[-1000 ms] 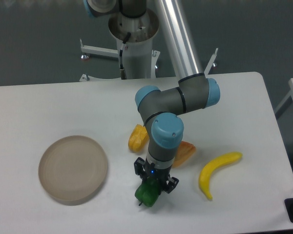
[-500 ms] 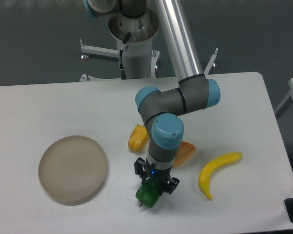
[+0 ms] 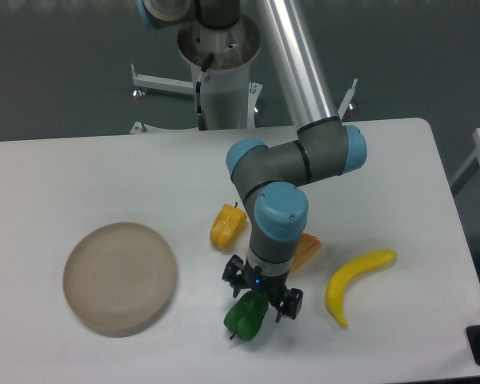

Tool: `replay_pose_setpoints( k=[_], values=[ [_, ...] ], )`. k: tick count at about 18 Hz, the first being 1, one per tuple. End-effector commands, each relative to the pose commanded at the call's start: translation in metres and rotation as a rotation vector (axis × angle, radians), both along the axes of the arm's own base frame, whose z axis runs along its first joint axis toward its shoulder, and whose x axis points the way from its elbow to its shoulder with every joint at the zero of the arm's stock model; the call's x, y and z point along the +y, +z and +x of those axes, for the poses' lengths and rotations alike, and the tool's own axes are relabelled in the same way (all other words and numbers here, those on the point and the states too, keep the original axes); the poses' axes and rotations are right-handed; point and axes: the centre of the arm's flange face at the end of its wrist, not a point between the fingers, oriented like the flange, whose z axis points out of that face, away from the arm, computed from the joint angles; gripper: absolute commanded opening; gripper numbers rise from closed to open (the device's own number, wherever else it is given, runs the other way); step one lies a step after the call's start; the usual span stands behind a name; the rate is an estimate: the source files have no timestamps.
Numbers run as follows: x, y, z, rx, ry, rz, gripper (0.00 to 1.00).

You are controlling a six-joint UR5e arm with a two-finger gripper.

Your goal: Place the green pepper on the table

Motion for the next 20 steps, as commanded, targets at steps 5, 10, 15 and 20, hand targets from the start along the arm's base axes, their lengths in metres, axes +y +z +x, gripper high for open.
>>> replay_pose_setpoints(
  k=[5,10,15,20],
  values=[
    [-0.022,0.012,-0.048,0.046,-0.035,0.011,1.00],
    [-0.046,0.019,-0.090,0.113,-0.052,-0.018,1.00],
    [-0.058,0.024,-0.115,0.151,-0.045,-0.031,1.00],
    [-0.066,0.024,-0.129,0.175,-0.040,-0.049,1.00]
  ],
)
